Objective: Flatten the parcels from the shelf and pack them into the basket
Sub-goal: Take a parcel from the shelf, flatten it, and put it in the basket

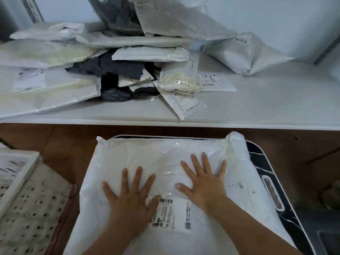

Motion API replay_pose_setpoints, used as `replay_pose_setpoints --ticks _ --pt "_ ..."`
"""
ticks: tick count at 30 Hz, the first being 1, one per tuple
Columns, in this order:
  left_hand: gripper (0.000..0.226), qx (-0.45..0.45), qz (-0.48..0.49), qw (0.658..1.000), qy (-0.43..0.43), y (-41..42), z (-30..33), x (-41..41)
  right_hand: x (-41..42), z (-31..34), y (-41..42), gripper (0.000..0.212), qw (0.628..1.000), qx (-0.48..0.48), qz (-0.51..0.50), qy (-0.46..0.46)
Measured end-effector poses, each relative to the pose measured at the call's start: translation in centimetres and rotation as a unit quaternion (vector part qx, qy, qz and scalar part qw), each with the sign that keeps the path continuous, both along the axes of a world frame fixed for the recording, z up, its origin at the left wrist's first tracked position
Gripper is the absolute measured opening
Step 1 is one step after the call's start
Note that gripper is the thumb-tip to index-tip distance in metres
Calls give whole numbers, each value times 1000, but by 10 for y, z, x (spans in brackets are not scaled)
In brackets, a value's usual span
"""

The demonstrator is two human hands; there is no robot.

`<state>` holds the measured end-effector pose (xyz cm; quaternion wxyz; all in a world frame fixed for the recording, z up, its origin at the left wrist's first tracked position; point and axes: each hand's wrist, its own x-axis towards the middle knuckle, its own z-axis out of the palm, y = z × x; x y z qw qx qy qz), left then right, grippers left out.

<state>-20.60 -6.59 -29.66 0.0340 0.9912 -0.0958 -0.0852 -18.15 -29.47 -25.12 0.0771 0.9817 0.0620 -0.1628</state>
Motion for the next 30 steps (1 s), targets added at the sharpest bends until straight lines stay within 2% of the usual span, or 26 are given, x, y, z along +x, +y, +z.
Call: replay_pose_setpoints --ticks 2,3,7,10,19,22,24,26,29,30 --pt "62 -1 3 1000 1 -1 0 0 -27 8 -27 78 997 -44 -58 -37" --pt "62 0 3 1000 1 -2 0 -1 -38 10 -37 78 995 -52 -84 -23" --pt "62 13 -1 1000 5 0 -4 -2 -58 2 -48 78 990 1 -142 25" --pt "62 29 -7 1000 4 -1 -5 -2 -59 -14 -51 80 987 47 -153 26" --pt "75 20 2 1000 -1 -4 3 3 -50 -14 -57 78 984 79 -153 43" --pt "83 50 7 996 67 -10 19 2 -46 -2 -54 81 977 82 -173 91" --pt "85 58 35 995 70 -17 29 -3 -49 8 -41 77 976 71 -191 77" --pt "72 38 49 997 34 -27 35 -17 -64 19 -14 71 979 95 -177 41" --pt "57 -10 -14 1000 5 -41 43 -51 -108 5 31 62 990 115 -70 -50" --pt "54 -1 -40 999 3 -41 43 -65 -123 1 40 59 990 120 -66 -37"
